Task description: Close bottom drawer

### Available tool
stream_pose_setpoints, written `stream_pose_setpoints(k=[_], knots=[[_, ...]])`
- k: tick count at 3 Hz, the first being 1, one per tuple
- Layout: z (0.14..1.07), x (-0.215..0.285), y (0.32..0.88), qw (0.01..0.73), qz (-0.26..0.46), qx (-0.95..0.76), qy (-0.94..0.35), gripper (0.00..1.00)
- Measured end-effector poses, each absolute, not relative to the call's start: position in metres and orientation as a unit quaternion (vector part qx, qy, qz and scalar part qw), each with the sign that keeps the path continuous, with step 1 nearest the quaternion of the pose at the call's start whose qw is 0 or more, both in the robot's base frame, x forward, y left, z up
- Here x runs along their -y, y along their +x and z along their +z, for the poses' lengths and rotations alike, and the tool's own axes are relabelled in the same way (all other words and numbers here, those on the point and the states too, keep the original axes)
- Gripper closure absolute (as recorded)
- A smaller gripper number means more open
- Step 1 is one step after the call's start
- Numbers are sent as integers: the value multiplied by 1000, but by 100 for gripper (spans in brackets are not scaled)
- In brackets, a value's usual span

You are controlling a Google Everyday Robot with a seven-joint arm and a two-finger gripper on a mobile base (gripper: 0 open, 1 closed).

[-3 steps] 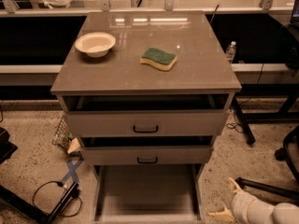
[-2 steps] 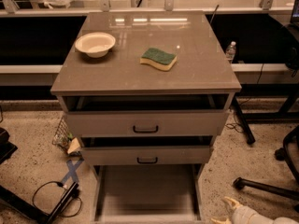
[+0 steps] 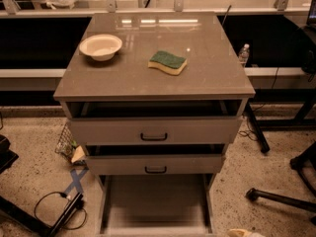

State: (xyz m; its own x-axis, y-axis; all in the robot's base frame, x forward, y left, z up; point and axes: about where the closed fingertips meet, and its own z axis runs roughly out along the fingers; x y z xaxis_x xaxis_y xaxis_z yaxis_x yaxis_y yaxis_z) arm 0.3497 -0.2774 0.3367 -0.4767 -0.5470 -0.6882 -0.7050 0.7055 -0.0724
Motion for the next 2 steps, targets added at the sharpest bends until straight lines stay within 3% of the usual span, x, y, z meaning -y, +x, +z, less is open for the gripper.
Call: stream_pose_setpoints(k=[2], knots=[[265, 267, 347, 350, 128, -855, -359, 100]])
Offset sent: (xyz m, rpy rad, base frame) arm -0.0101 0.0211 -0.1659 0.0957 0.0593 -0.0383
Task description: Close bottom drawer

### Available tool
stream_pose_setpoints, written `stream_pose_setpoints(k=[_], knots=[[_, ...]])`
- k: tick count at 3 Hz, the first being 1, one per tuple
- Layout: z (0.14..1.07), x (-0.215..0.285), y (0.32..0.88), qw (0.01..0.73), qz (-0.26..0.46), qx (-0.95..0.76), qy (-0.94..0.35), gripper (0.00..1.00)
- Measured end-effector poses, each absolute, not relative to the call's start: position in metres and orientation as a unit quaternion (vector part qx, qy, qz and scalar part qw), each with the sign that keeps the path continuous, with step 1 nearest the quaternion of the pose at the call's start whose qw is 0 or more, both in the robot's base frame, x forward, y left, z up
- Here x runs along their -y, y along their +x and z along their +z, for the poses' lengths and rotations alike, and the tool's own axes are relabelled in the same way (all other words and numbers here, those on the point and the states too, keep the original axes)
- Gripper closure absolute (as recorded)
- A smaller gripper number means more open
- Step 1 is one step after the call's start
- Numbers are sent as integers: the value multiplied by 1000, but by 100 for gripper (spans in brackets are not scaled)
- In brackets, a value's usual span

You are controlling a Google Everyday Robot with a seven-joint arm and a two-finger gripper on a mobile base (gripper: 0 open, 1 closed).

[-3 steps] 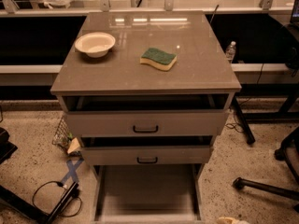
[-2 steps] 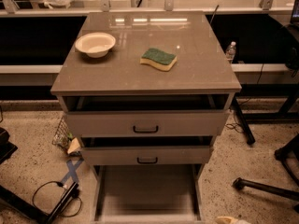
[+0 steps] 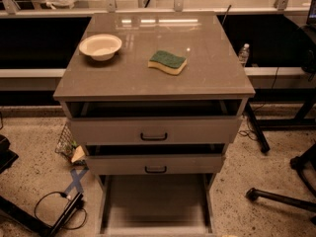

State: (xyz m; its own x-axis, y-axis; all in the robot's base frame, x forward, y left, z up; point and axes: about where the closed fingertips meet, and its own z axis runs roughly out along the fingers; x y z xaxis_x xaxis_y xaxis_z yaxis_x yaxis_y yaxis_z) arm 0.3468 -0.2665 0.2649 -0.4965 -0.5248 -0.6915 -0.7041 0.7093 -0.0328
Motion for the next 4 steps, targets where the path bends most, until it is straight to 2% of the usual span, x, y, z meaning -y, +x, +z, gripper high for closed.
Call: stream_pose_setpoints(k=[2, 4], knots=[[172, 259, 327, 342, 173, -856, -346, 100], [160, 226, 349, 359, 198, -833, -371, 100]])
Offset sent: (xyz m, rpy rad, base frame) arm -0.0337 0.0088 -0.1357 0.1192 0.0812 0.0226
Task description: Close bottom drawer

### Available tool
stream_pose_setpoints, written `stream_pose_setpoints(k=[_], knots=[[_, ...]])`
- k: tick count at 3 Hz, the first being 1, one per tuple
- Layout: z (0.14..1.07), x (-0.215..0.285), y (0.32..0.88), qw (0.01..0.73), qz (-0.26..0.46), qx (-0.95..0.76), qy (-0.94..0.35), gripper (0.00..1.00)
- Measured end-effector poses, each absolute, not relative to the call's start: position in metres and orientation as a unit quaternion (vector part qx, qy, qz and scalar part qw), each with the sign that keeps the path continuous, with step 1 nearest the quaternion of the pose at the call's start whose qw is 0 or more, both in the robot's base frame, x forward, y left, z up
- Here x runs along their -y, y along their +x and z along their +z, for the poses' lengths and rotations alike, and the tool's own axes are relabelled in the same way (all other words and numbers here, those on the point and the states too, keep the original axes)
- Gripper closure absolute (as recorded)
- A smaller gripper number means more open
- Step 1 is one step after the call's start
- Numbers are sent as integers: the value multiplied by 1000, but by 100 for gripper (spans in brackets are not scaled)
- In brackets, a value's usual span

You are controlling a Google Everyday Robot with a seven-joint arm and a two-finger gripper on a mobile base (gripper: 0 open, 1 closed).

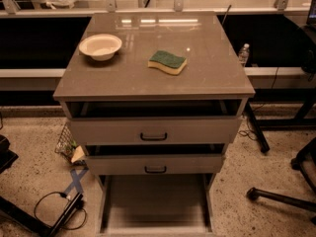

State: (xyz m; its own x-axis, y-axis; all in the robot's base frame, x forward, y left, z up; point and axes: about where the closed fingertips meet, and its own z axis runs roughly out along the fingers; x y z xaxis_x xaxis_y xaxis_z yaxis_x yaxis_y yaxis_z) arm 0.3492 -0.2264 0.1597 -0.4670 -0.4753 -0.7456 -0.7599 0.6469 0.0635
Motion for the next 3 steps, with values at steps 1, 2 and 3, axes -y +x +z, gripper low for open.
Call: stream_pose_setpoints(k=[1, 2, 3], knots=[[169, 214, 367, 370, 197, -822, -385, 100], [172, 202, 395, 377, 199, -816, -391, 100], [165, 192, 429, 377, 205, -814, -392, 100]])
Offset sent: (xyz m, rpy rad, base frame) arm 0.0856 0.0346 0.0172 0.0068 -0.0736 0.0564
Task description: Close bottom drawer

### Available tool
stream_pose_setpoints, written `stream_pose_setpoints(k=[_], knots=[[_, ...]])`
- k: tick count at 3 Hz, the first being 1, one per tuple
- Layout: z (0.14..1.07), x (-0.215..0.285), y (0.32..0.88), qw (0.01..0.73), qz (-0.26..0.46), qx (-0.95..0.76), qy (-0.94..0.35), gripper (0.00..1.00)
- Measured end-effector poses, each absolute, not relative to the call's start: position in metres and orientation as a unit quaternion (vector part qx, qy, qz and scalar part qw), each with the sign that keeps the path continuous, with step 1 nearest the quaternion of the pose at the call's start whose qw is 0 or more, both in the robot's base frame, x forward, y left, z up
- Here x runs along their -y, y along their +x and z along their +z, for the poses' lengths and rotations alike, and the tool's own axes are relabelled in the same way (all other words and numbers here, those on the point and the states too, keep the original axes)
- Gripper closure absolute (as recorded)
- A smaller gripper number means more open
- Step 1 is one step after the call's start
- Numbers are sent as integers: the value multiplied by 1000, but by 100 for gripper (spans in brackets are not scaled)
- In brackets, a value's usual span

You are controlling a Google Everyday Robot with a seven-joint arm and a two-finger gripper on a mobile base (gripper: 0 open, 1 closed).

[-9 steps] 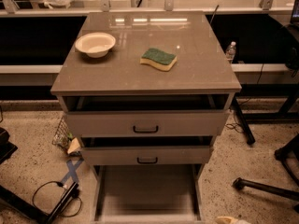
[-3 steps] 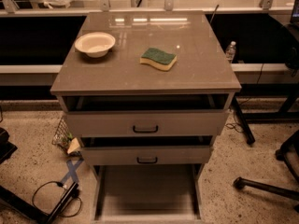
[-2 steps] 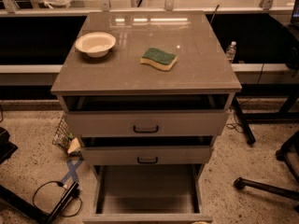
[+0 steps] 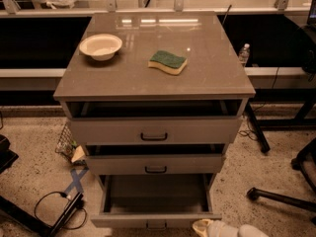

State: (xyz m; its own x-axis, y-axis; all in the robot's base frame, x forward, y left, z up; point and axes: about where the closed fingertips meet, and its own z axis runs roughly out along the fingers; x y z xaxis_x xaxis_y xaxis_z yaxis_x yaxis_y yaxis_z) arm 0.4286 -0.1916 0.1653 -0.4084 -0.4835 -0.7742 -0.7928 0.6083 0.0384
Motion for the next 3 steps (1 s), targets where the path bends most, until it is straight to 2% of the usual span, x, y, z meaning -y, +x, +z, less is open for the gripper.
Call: stream_pose_setpoints(k=[2, 3], knots=[[145, 169, 496, 390, 231, -804, -385, 100], [150, 162, 529, 422, 245, -790, -372, 100]])
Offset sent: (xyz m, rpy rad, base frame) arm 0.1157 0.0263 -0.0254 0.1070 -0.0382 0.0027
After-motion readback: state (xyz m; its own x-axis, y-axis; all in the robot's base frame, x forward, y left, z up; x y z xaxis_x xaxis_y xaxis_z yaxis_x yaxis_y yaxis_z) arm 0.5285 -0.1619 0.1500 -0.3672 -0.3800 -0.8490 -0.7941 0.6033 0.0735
